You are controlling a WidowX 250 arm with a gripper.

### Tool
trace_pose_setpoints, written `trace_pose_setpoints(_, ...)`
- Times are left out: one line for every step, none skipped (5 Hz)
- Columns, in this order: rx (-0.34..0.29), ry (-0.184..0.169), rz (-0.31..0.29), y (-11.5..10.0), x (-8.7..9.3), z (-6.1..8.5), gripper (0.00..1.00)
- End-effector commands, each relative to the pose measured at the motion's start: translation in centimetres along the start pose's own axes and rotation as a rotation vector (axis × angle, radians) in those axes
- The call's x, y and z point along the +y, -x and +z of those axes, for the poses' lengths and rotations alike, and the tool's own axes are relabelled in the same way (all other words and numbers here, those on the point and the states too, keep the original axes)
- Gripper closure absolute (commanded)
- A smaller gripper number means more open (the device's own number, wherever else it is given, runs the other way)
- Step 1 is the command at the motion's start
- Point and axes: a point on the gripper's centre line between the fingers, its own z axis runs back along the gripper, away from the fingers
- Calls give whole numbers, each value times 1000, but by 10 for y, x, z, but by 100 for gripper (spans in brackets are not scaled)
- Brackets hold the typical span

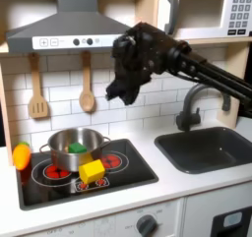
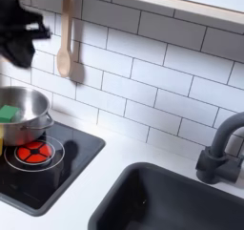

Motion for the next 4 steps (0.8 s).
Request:
trace_pose_setpoints(153,-20,-34,43,3,-18,100)
trace_pose_setpoints(228,-58,-60,65,7,-28,100)
trace_pose_setpoints(271,-72,-92,74,3,-28,100)
trace_pose_setpoints(309,-76,-106,83,7,-35,100)
